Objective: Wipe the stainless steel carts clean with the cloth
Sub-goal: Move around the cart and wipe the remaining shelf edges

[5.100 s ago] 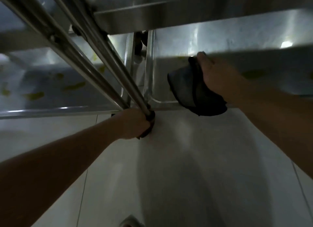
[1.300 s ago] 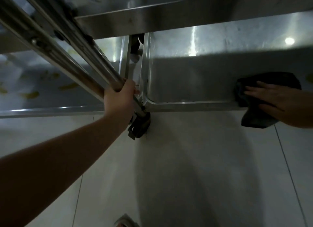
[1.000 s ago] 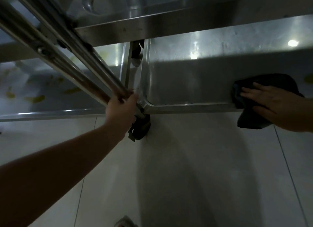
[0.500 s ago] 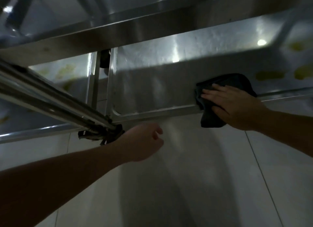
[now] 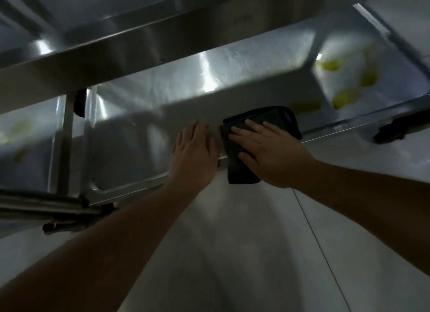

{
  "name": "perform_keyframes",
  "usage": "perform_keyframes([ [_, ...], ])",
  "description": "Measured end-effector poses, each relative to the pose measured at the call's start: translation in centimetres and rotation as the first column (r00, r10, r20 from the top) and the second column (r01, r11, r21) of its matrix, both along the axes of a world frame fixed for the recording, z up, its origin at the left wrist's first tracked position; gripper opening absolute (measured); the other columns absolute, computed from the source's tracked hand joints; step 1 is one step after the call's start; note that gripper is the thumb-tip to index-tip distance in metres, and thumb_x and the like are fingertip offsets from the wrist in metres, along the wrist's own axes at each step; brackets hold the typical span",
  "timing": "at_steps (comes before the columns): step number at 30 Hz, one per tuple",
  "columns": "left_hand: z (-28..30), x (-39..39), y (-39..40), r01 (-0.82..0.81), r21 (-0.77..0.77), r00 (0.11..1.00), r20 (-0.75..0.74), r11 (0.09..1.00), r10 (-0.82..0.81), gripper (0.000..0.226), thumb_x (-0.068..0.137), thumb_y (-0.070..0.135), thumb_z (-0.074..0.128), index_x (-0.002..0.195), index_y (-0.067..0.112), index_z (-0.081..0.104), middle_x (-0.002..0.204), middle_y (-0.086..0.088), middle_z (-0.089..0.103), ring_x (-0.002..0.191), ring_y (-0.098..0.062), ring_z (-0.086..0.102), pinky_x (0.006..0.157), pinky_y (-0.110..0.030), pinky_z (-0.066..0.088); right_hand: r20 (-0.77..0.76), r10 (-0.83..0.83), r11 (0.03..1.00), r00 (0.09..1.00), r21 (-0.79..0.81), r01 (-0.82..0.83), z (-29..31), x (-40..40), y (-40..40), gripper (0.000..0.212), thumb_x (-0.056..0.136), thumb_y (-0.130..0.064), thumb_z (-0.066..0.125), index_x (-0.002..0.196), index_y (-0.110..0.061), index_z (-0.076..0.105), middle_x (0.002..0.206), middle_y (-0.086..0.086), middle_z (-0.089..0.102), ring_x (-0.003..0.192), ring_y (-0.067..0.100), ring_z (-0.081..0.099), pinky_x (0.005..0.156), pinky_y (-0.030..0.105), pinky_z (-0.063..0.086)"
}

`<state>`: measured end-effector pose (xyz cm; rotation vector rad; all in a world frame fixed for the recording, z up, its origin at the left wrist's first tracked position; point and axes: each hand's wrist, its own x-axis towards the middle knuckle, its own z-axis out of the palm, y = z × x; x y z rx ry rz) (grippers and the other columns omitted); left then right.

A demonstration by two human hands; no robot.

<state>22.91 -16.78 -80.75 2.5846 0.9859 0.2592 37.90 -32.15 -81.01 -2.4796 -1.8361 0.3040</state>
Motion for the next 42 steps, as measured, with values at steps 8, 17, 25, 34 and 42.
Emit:
perform_keyframes([
  [8, -2.0, 1.3, -1.0, -0.038, 0.055, 0.998, -0.039, 0.998, 0.040, 0.056, 0.107, 0.045, 0.045, 0.157, 0.019, 0.044, 0.167, -0.002, 0.039, 0.157, -0.025, 0.030, 0.127, -0.045, 0.025, 0.108, -0.521, 0.852, 0.847, 0.011, 0.523, 0.4, 17.5, -11.6, 0.069, 0.101, -0.051, 0.021, 0.161, -0.019, 0.032, 0.170, 0.006, 0.029, 0.155, 0.035, 0.027, 0.124, 0.054, 0.025],
  [17, -2.6, 1.4, -1.0, -0.027, 0.127, 0.999, -0.038, 0.992, 0.032, 0.058, 0.108, 0.045, 0.041, 0.156, 0.014, 0.047, 0.165, -0.007, 0.044, 0.156, -0.027, 0.033, 0.128, -0.045, 0.026, 0.071, -0.613, 0.789, 0.787, 0.002, 0.615, 0.5, 14.3, -3.4, 0.065, 0.104, -0.044, 0.029, 0.160, -0.010, 0.028, 0.169, 0.016, 0.022, 0.152, 0.046, 0.021, 0.123, 0.057, 0.023],
  [25, -2.4, 1.5, -1.1, -0.052, 0.101, 0.997, -0.045, 0.994, 0.056, 0.064, 0.104, 0.049, 0.033, 0.155, 0.016, 0.049, 0.166, -0.003, 0.043, 0.157, -0.022, 0.031, 0.129, -0.041, 0.023, 0.056, 0.188, 0.982, 0.981, 0.017, -0.189, -0.1, 7.1, 6.6, 0.061, 0.108, -0.052, 0.029, 0.165, -0.036, 0.015, 0.173, -0.014, 0.011, 0.160, 0.017, 0.003, 0.129, 0.042, 0.004],
  [34, -2.7, 1.4, -1.1, -0.025, 0.164, 0.997, -0.073, 0.986, 0.038, 0.066, 0.103, 0.051, 0.034, 0.158, 0.017, 0.046, 0.166, -0.003, 0.042, 0.157, -0.022, 0.031, 0.129, -0.043, 0.024, 0.086, -0.605, 0.795, 0.792, 0.015, 0.606, 0.3, 25.9, 0.5, 0.070, 0.102, -0.059, 0.026, 0.164, -0.025, 0.018, 0.173, 0.000, 0.015, 0.158, 0.034, 0.015, 0.126, 0.059, 0.015],
  [42, -2.4, 1.7, -1.4, -0.029, 0.167, 0.993, -0.104, 0.986, 0.047, 0.069, 0.102, 0.051, 0.033, 0.159, 0.014, 0.046, 0.167, -0.006, 0.041, 0.158, -0.024, 0.030, 0.130, -0.042, 0.022, 0.005, -0.248, 0.965, 0.969, 0.084, 0.247, 1.2, 12.6, 12.9, 0.057, 0.102, -0.043, 0.036, 0.156, -0.024, 0.037, 0.168, 0.002, 0.029, 0.153, 0.036, 0.025, 0.122, 0.053, 0.021],
])
